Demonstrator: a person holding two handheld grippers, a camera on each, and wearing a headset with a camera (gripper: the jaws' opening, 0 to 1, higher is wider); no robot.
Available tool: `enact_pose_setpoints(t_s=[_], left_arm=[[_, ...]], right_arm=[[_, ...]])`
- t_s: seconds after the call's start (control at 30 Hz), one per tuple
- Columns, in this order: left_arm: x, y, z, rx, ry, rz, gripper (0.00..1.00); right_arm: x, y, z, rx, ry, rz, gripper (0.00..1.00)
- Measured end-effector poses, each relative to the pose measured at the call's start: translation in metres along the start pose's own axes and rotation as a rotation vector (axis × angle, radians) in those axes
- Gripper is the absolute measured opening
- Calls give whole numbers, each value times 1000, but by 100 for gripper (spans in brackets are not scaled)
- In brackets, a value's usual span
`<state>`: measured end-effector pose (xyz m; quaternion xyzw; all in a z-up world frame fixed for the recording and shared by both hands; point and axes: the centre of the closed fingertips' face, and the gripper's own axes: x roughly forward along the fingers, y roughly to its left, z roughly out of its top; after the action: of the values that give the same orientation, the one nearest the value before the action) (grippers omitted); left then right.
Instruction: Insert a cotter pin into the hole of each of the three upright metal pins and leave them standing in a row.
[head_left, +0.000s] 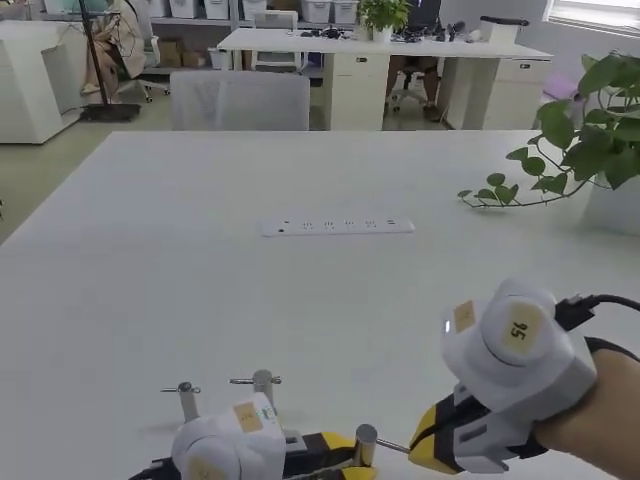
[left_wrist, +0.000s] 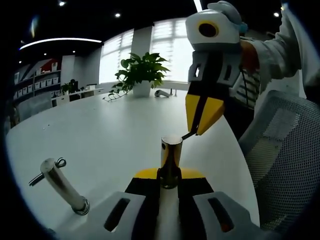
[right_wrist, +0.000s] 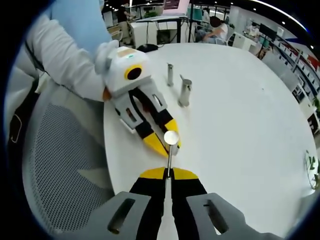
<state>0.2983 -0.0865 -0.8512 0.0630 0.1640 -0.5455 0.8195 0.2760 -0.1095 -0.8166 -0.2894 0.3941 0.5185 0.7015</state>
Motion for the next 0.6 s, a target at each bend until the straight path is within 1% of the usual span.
enact_pose_setpoints(t_s=[0.1, 0.13, 0.23, 0.4, 0.5, 0.6], left_arm=[[0, 0, 0, -2, 0, 0, 11], [0, 0, 0, -2, 0, 2, 11], [0, 1, 0, -8, -3, 5, 11], [0, 1, 0, -8, -3, 6, 11], [1, 1, 0, -9, -4, 5, 11], [1, -1, 0, -8, -4, 3, 11]], right_arm=[[3, 0, 3, 3, -6, 0, 4], [3, 0, 2, 7, 2, 1, 4], [4, -3, 2, 9, -5, -2, 4], [5, -2, 2, 3, -1, -5, 4], [5, -3, 7, -15, -2, -14, 4], [7, -3, 10, -9, -11, -9, 4]])
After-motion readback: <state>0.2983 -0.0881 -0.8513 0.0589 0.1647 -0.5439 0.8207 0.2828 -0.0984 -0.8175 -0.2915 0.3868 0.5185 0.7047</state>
